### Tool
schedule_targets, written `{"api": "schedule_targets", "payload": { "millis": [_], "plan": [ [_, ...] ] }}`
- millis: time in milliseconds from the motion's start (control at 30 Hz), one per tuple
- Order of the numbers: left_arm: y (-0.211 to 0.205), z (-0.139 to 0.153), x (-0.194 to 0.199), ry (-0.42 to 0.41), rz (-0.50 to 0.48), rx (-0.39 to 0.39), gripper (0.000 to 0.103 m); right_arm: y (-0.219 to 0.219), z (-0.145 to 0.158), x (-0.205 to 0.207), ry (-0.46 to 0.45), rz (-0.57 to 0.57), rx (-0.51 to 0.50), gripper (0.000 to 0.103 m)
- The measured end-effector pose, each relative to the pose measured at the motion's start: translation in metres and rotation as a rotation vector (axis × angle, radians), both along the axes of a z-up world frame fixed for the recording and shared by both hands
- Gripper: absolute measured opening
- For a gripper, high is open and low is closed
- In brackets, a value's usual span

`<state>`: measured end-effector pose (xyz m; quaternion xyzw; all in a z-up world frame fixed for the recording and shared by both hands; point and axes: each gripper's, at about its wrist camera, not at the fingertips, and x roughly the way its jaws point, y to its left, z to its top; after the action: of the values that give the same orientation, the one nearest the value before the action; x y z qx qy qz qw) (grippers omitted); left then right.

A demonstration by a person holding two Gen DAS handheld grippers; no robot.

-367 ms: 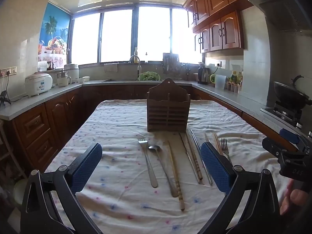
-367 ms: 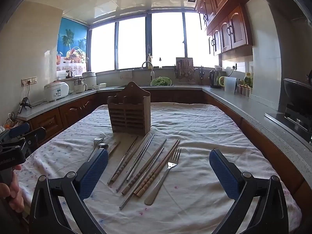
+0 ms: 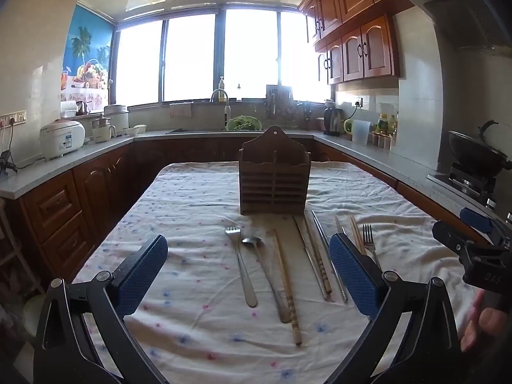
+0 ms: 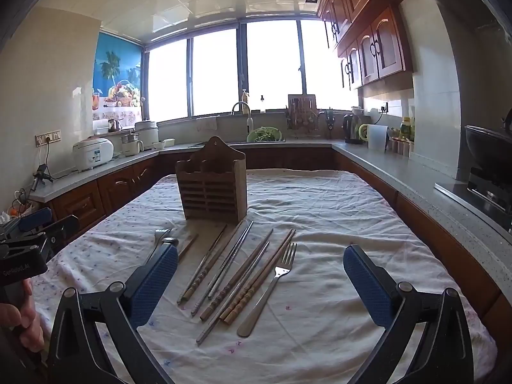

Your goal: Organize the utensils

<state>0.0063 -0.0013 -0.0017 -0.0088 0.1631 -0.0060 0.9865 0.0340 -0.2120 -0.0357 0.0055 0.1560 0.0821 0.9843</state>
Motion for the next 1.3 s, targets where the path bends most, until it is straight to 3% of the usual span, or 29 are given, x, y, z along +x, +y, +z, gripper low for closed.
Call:
{"api": "schedule_targets", "payload": {
  "millis": [1300],
  "plan": [
    [0.004, -0.0011, 0.0034, 0.012, 0.011, -0.014, 0.103, -0.0027, 0.0062, -0.0032, -0.001, 0.027, 0.024, 0.103]
  ]
}}
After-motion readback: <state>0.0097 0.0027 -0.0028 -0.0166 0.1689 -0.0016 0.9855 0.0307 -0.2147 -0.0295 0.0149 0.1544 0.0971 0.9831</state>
